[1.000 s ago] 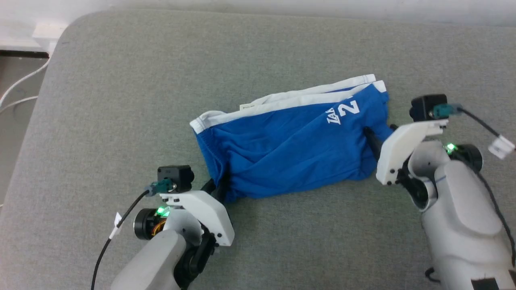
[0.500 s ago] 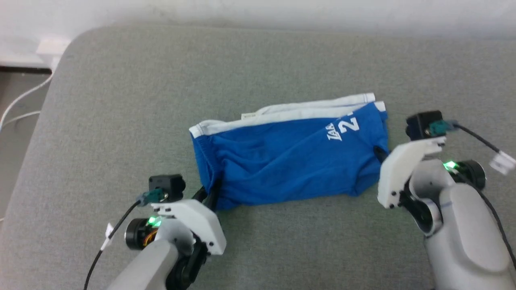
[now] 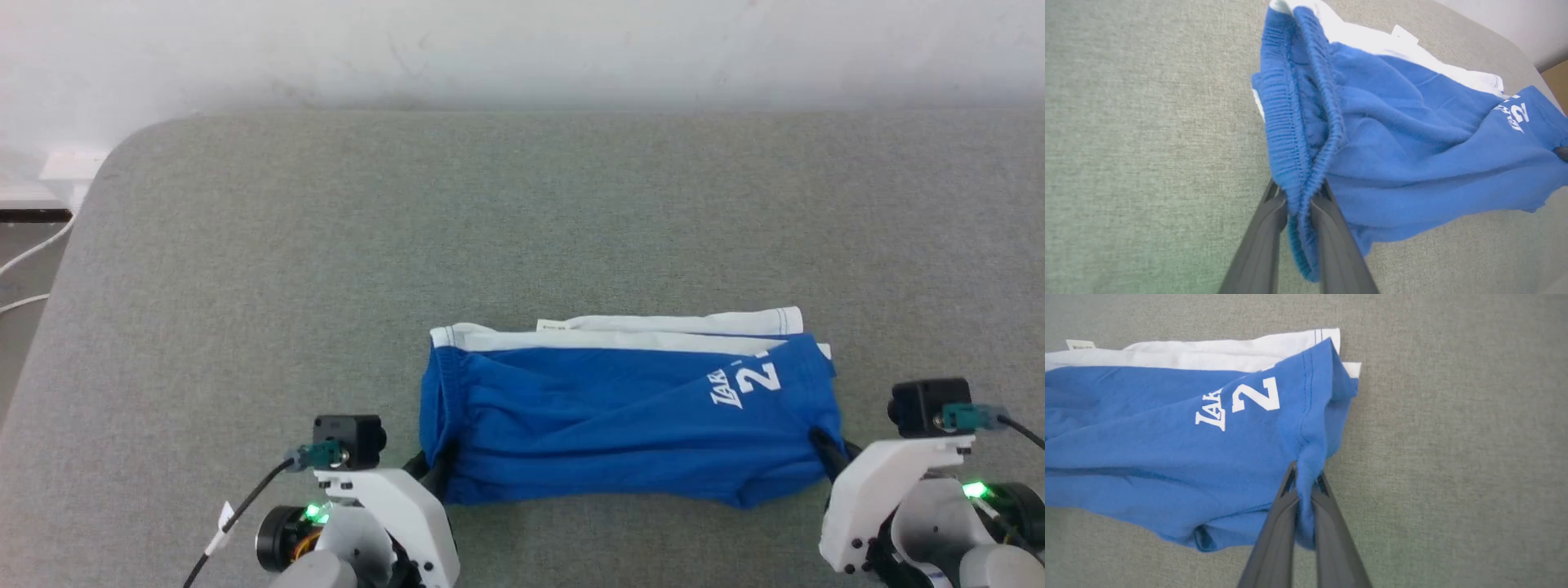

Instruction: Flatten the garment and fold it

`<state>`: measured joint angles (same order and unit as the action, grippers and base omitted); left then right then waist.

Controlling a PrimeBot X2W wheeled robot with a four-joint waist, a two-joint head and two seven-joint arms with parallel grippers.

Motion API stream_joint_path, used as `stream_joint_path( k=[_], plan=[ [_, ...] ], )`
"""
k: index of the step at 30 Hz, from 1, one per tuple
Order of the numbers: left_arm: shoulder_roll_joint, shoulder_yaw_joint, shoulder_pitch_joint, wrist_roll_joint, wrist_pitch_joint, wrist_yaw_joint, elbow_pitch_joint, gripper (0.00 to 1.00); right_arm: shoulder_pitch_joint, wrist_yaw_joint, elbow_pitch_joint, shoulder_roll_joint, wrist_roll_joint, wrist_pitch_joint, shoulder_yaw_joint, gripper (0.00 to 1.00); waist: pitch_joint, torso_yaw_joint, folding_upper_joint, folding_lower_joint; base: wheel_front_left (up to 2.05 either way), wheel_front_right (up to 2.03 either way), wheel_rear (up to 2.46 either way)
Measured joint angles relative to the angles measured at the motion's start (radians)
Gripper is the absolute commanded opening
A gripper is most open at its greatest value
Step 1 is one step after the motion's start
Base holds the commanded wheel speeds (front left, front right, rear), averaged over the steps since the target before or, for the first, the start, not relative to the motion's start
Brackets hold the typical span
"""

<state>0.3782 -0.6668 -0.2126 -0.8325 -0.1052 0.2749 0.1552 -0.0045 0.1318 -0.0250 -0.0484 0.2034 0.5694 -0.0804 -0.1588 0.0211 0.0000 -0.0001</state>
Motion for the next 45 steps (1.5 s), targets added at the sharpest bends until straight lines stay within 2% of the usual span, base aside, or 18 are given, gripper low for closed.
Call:
stream_joint_path(
  k=[4, 5, 6, 7, 12, 17, 21, 26, 30, 34, 40, 45],
  plan=[
    [-0.002, -0.02, 0.007, 0.0, -0.002, 0.0, 0.007, 0.0, 0.013, 0.0, 0.047, 0.0, 0.012, -0.032, -0.018, 0.0, -0.003, -0.006, 0.0, 0.0002, 0.0, 0.0, 0.0],
    [-0.006, -0.02, 0.007, -0.002, -0.002, 0.0, 0.014, 0.22, 0.013, 0.0, 0.065, 0.0, 0.011, -0.039, -0.017, 0.0, -0.001, -0.005, 0.0, 0.0002, 0.0, 0.0, 0.0],
    [-0.011, -0.021, 0.007, -0.005, -0.001, -0.001, 0.021, 0.66, 0.013, 0.0, 0.078, -0.001, 0.011, -0.047, -0.011, 0.42, 0.001, -0.005, 0.0, 0.0001, 0.0, 0.0, 0.0],
    [-0.015, -0.022, 0.007, -0.006, 0.0, -0.002, 0.029, 1.0, 0.013, 0.0, 0.088, 0.0, 0.014, -0.058, -0.005, 1.0, 0.004, -0.004, 0.0001, 0.0001, 0.0, 0.0, 0.0],
    [-0.031, -0.013, 0.035, -0.023, 0.069, -0.026, 0.051, 1.0, 0.035, 0.0, 0.106, -0.001, 0.041, -0.129, -0.003, 1.0, 0.033, 0.003, 0.0, 0.0001, 0.0, 0.0, 0.0],
    [-0.027, 0.022, 0.064, -0.003, 0.215, -0.041, 0.059, 1.0, 0.057, 0.0, 0.08, -0.001, 0.062, -0.223, -0.017, 1.0, 0.068, 0.006, 0.0, 0.0, 0.0, 0.0, 0.0],
    [-0.016, 0.068, 0.068, 0.042, 0.33, -0.041, 0.063, 1.0, 0.062, 0.0, 0.076, -0.001, 0.082, -0.291, -0.032, 1.0, 0.097, 0.007, 0.0001, 0.0, 0.0, 0.0, 0.0],
    [-0.011, 0.176, 0.068, 0.147, 0.361, -0.045, 0.025, 1.0, 0.042, 0.0, 0.13, -0.002, 0.088, -0.336, -0.05, 1.0, 0.117, 0.009, 0.0, 0.0, 0.0, 0.0, 0.0],
    [-0.041, 0.323, 0.067, 0.287, 0.362, -0.072, -0.061, 1.0, -0.033, 0.0, 0.235, -0.002, 0.111, -0.37, -0.057, 1.0, 0.114, 0.014, 0.0, 0.0003, 0.0, 0.0, 0.0],
    [-0.082, 0.422, 0.076, 0.387, 0.362, -0.119, -0.083, 1.0, -0.113, 0.0, 0.373, -0.002, 0.151, -0.372, -0.053, 1.0, 0.115, 0.019, 0.0, 0.0002, 0.0, 0.0, 0.0],
    [-0.132, 0.505, 0.113, 0.463, 0.362, -0.185, -0.056, 1.0, -0.222, 0.0, 0.63, -0.001, 0.17, -0.321, -0.064, 1.0, 0.12, 0.023, 0.0, 0.0002, 0.0, 0.0, 0.0],
    [-0.172, 0.542, 0.13, 0.497, 0.362, -0.224, -0.024, 1.0, -0.338, 0.001, 0.807, -0.007, 0.15, -0.297, -0.077, 1.0, 0.123, 0.033, 0.0, 0.0001, 0.0, 0.0, 0.0]
  ],
)
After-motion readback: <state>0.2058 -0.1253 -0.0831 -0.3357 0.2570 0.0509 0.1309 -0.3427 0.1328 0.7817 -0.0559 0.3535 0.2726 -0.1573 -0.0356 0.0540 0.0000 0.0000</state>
